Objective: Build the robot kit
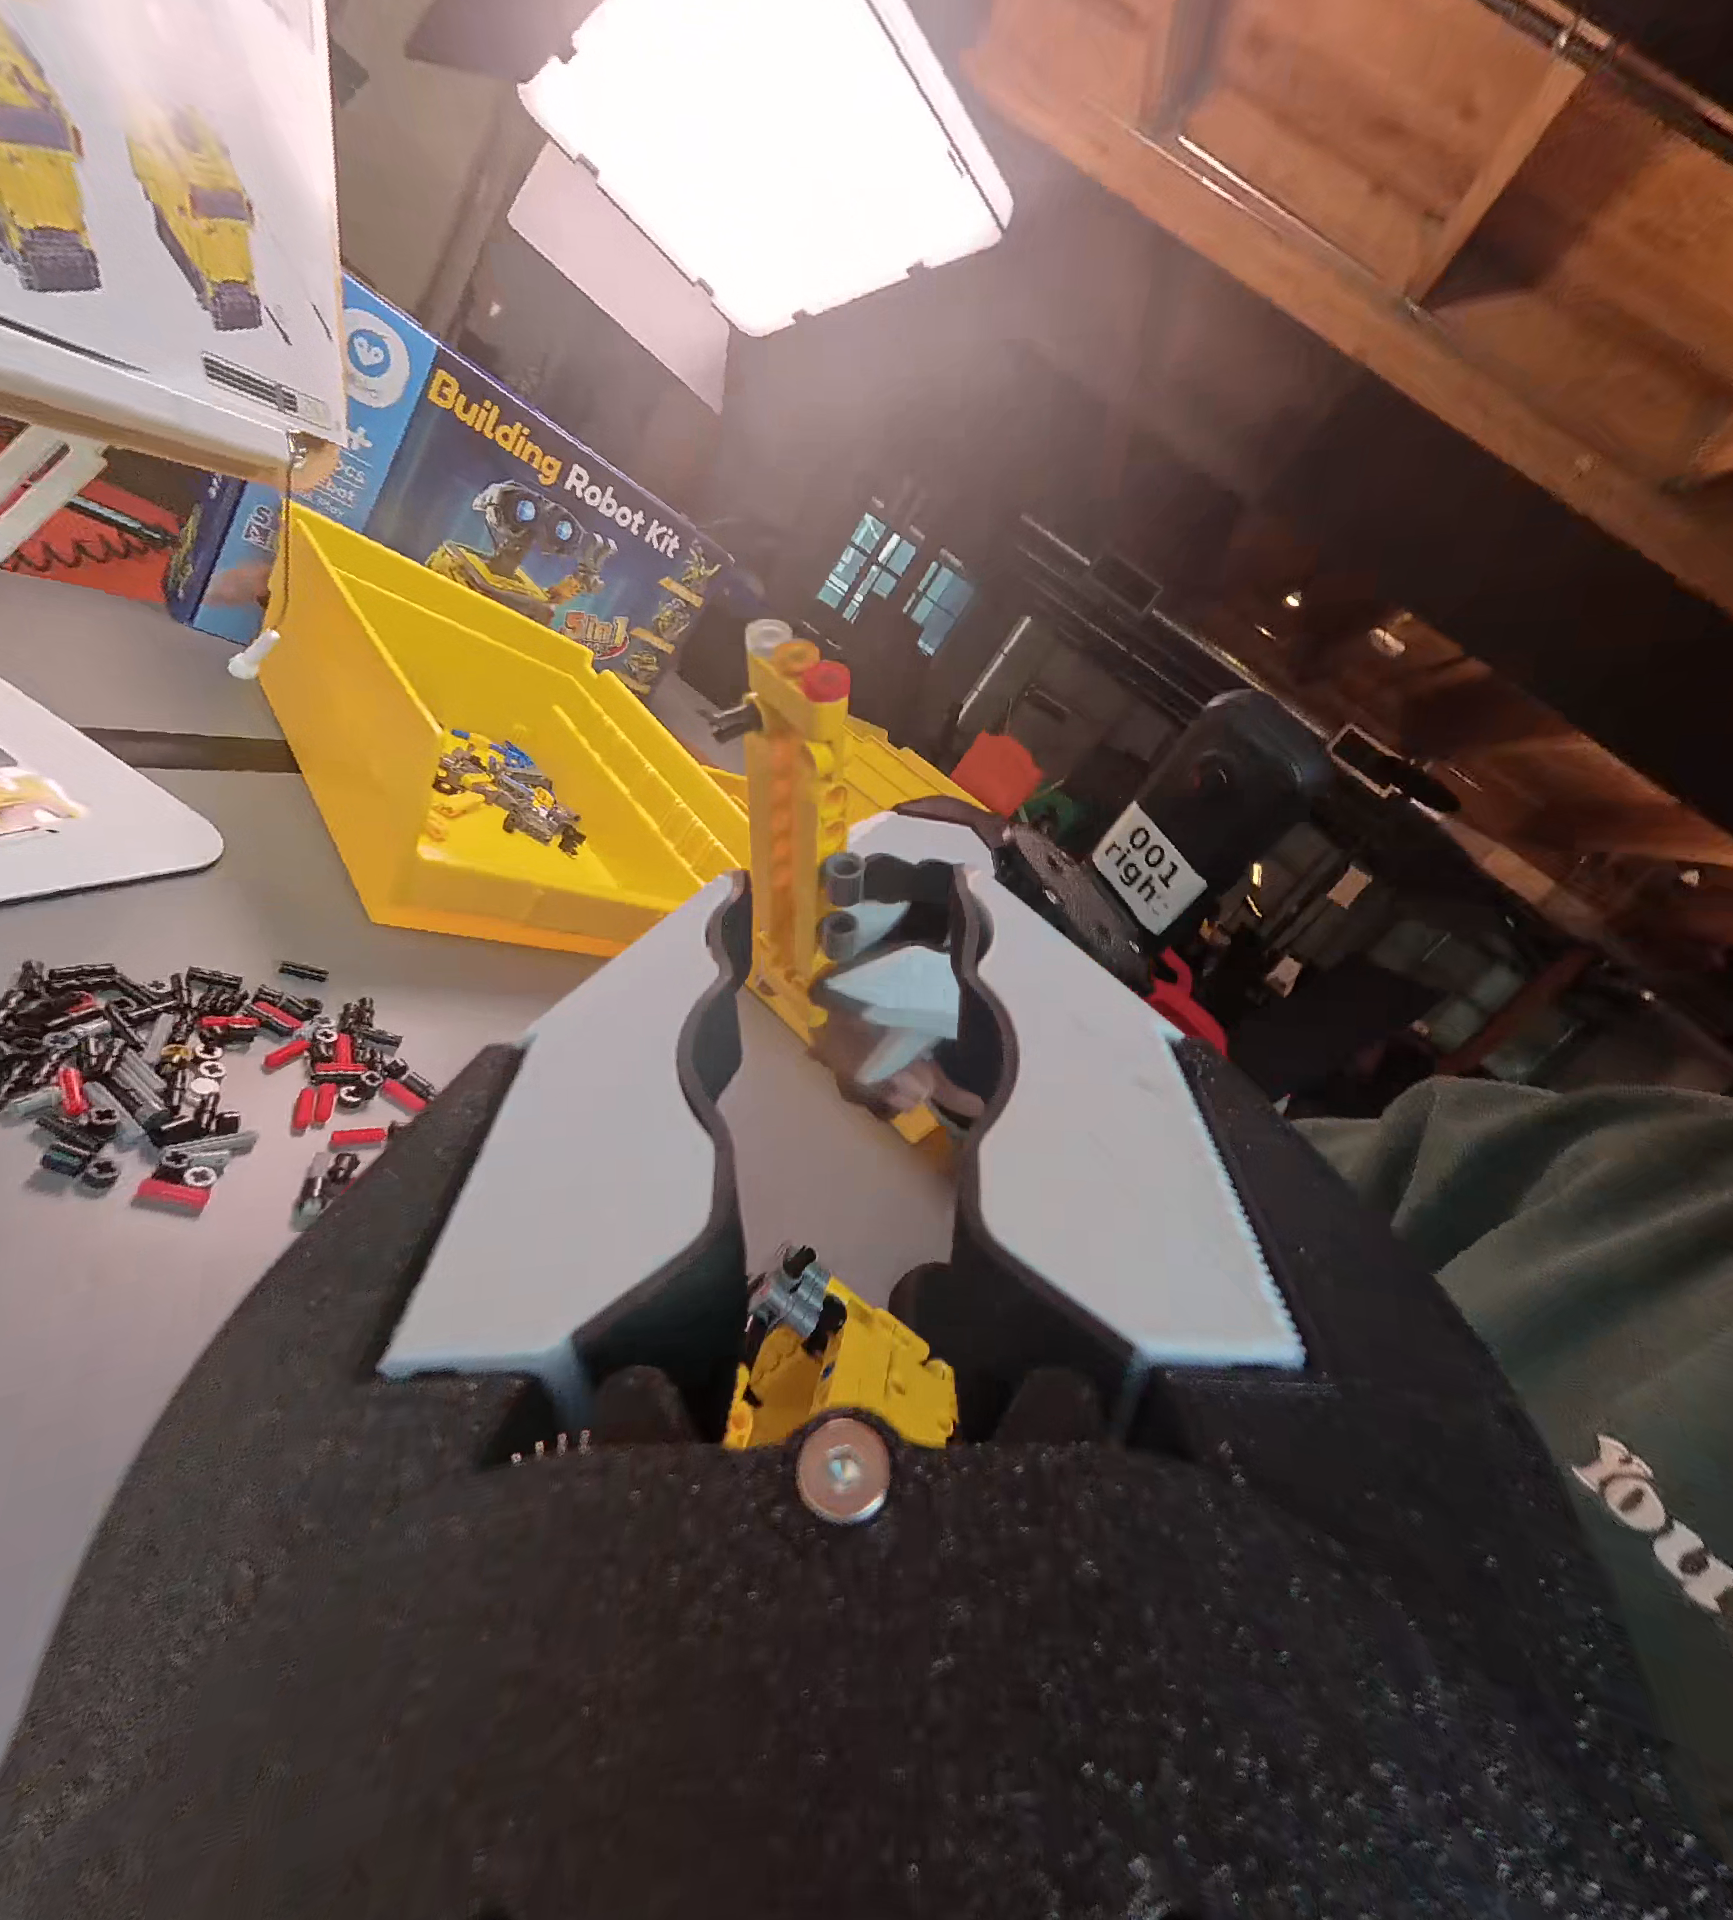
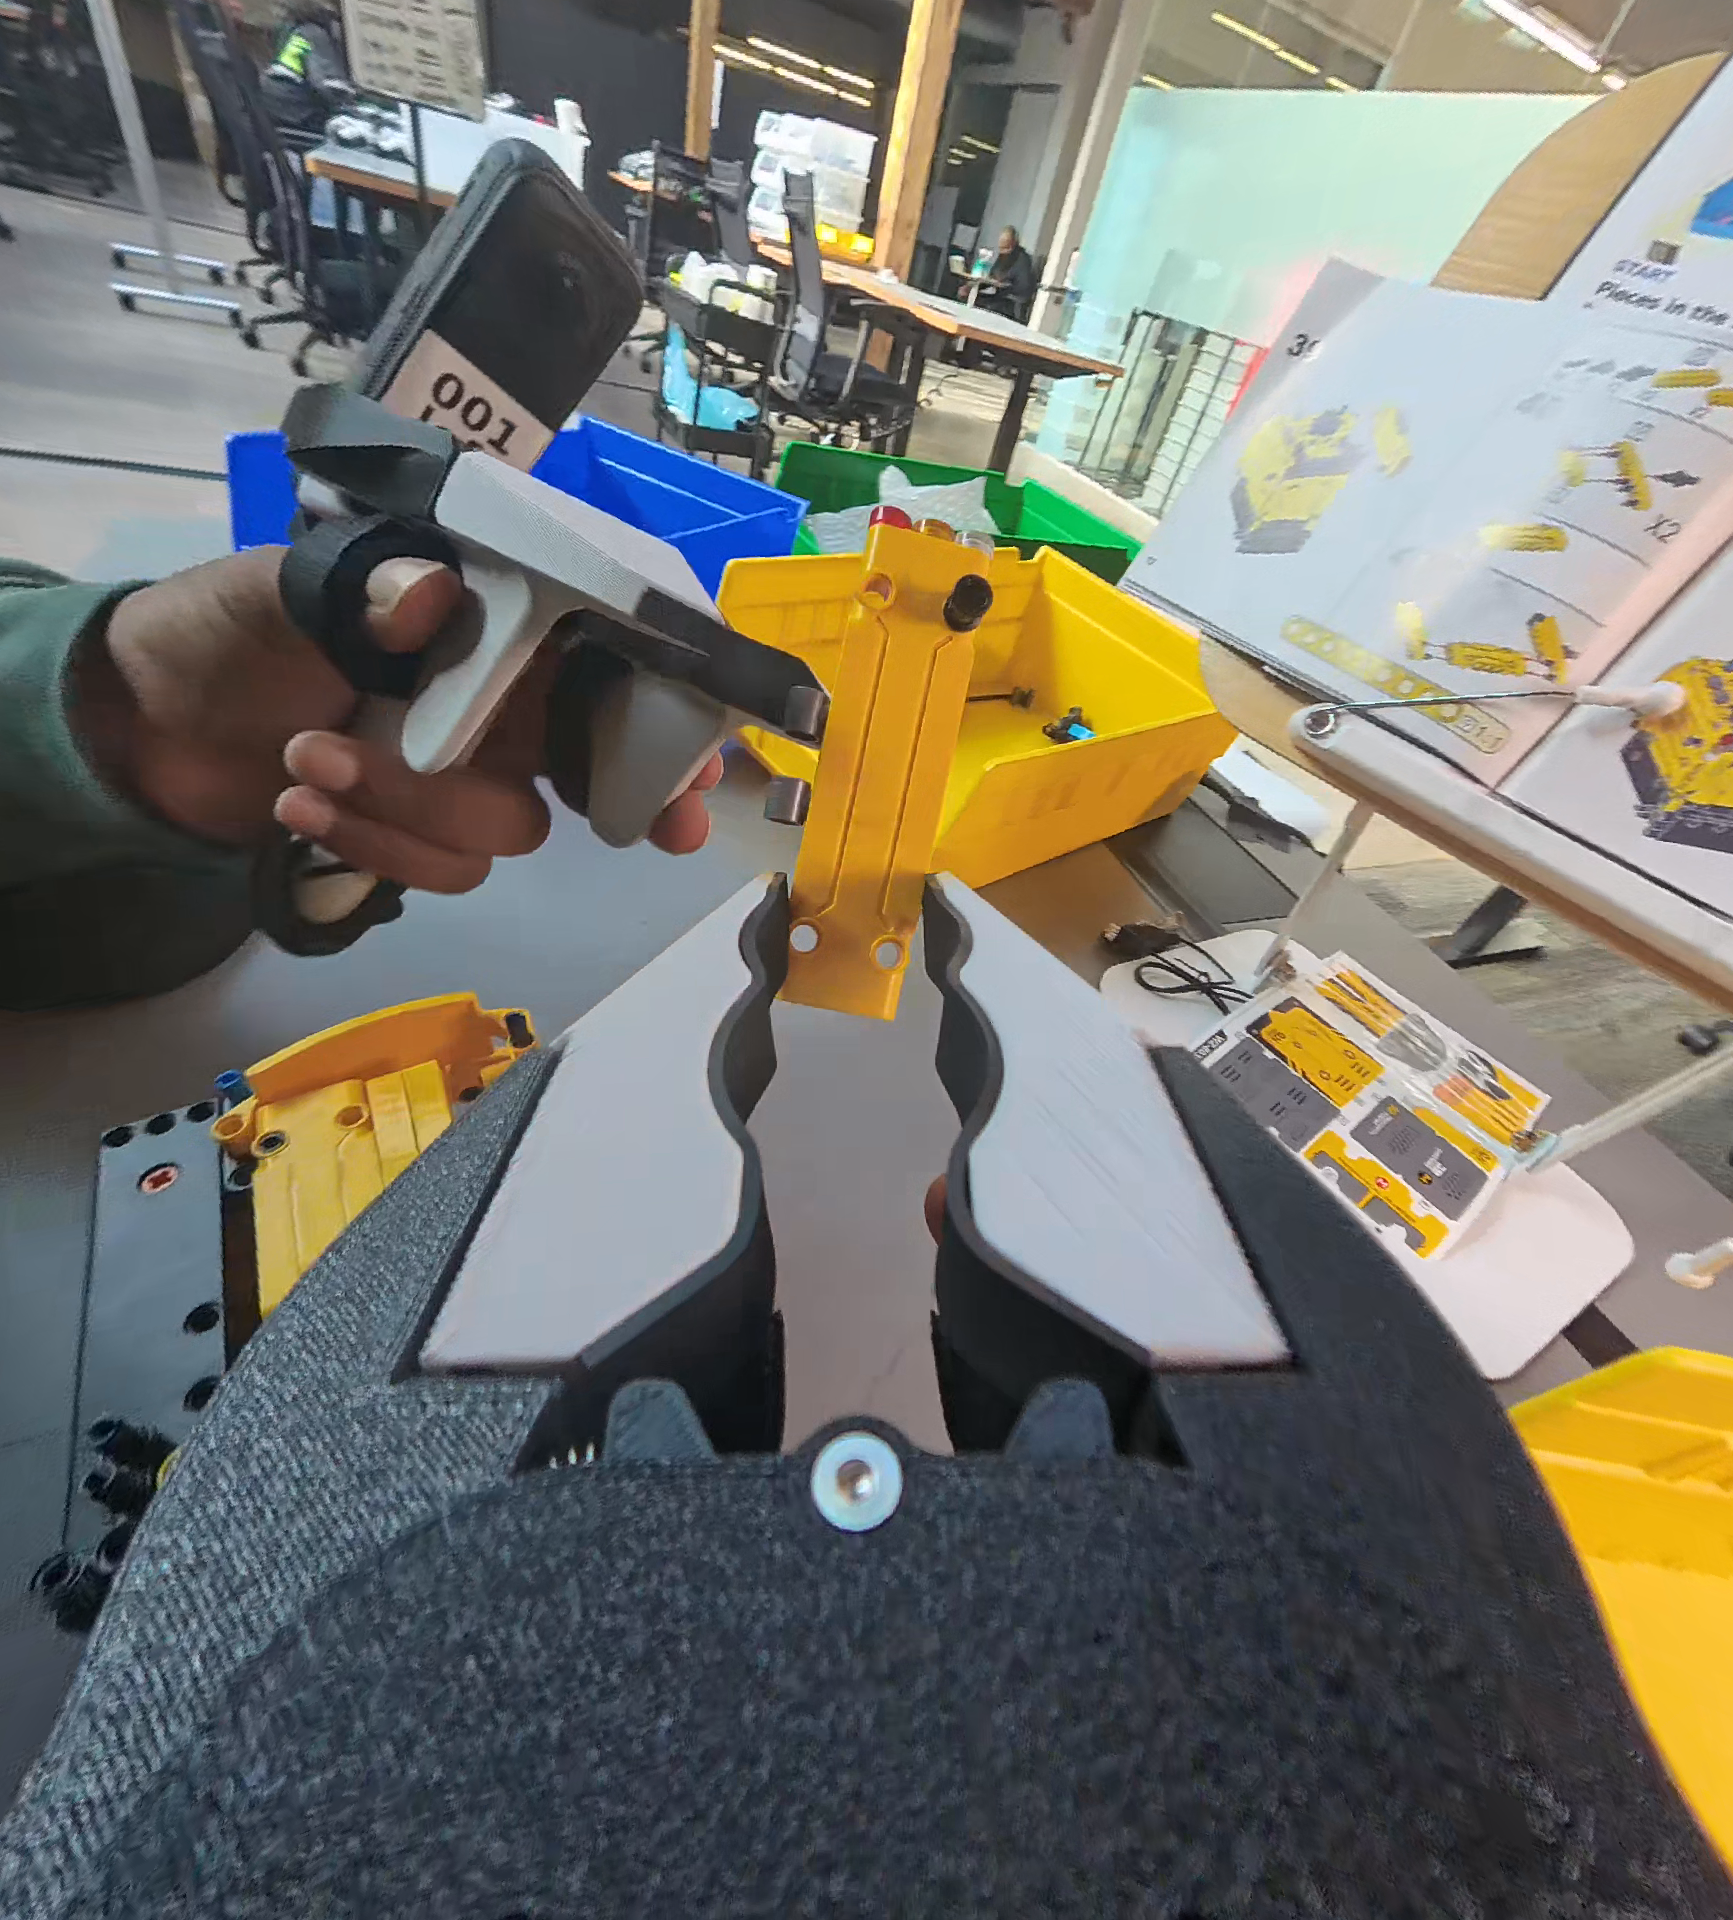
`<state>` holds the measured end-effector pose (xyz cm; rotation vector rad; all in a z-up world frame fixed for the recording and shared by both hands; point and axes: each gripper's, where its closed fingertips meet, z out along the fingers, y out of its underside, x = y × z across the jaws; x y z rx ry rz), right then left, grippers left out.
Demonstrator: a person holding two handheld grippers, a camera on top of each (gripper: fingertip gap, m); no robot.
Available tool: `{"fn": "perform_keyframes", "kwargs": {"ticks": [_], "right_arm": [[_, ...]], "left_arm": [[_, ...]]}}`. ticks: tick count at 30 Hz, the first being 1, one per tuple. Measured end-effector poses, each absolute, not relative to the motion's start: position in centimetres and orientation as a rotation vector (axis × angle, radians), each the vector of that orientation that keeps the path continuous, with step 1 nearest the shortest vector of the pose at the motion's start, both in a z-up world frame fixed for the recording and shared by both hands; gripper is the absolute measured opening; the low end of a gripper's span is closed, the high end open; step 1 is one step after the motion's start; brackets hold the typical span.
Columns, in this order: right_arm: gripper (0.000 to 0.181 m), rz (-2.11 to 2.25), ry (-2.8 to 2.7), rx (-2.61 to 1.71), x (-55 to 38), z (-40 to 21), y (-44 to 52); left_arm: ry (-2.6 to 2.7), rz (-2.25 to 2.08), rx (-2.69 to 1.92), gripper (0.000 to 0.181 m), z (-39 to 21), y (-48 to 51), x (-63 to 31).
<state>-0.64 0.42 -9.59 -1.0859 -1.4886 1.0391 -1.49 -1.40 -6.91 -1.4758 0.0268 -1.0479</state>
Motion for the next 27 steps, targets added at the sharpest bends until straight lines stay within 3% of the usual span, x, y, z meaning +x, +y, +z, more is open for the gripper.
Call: {"fn": "perform_keyframes", "kwargs": {"ticks": [1,3,5,6,11,13,16,19,21,24,27], "right_arm": [[0.025,1.004,-1.461,-1.096,-0.9,-9.6,0.4],[0.025,0.947,-1.418,-1.115,-1.2,-9.7,0.0],[0.025,0.903,-1.400,-1.112,-1.1,-9.6,-0.2],[0.019,0.911,-1.458,-1.093,-1.0,-9.8,-0.9],[0.022,0.949,-1.803,-0.865,1.5,-9.9,-4.1],[0.029,0.950,-1.779,-0.758,2.6,-8.0,-3.8],[0.055,0.833,-1.848,-0.610,3.6,-8.3,-3.9],[0.062,0.778,-1.903,-0.540,3.4,-9.6,-4.8],[0.057,0.771,-1.937,-0.507,3.4,-10.5,-5.4],[0.032,0.752,-1.985,-0.474,3.5,-11.6,-5.7],[0.030,0.771,-1.973,-0.523,3.4,-11.6,-4.7]], "left_arm": [[0.005,-1.034,-1.477,0.035,-7.0,-1.0,-1.2],[-0.019,-0.923,-1.515,0.012,-7.6,0.1,-1.2],[0.012,-0.842,-1.536,0.006,-7.4,0.6,-1.6],[0.055,-0.854,-1.550,0.006,-7.0,0.5,-1.5],[0.409,-0.964,-1.798,0.006,-6.6,-1.6,-1.5],[0.587,-1.051,-1.960,0.006,-8.0,-3.5,-0.6],[0.714,-1.232,-2.128,0.006,-9.7,-5.6,0.8],[0.834,-1.351,-2.237,0.006,-11.1,-6.9,2.4],[0.900,-1.411,-2.270,0.006,-11.6,-7.3,3.5],[0.981,-1.423,-2.300,0.006,-12.2,-7.3,4.3],[0.961,-1.429,-2.291,0.006,-12.0,-6.2,4.0]]}}
